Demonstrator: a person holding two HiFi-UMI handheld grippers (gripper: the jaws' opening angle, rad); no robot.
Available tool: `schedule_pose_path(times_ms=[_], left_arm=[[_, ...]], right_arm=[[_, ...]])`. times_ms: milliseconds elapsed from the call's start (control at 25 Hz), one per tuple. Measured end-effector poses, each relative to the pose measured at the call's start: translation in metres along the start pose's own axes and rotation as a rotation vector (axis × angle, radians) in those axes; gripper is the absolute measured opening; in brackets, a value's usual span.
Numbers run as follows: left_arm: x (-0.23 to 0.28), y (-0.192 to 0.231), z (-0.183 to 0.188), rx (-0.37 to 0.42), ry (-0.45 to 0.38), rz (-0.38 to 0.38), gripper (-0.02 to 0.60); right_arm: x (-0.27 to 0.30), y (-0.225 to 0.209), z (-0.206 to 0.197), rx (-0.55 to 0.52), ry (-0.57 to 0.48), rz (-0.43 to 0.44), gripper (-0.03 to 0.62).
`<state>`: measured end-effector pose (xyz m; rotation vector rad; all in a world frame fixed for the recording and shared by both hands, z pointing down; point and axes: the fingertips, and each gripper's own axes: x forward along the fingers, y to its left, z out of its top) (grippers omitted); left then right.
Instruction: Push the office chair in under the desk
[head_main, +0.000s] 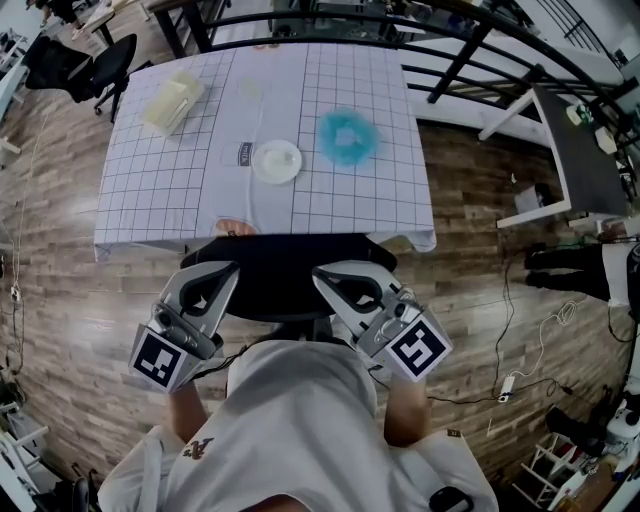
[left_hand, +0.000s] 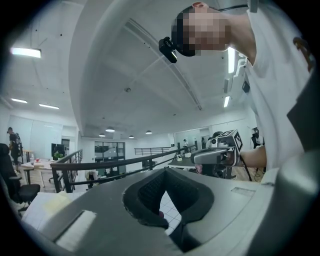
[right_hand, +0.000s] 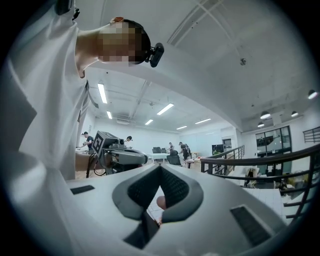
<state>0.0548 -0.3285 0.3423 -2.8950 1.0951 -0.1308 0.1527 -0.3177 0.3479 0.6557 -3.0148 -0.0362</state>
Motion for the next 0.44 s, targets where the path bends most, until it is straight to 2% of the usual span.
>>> schedule_pose_path(times_ms=[440], left_arm=[[0.0014, 0.0001, 0.0004, 0.001, -0.005, -0.009, 0.002]], right_arm=[[-0.0006, -0.0011, 0.0024, 0.015, -0.022, 0.005, 0.003]])
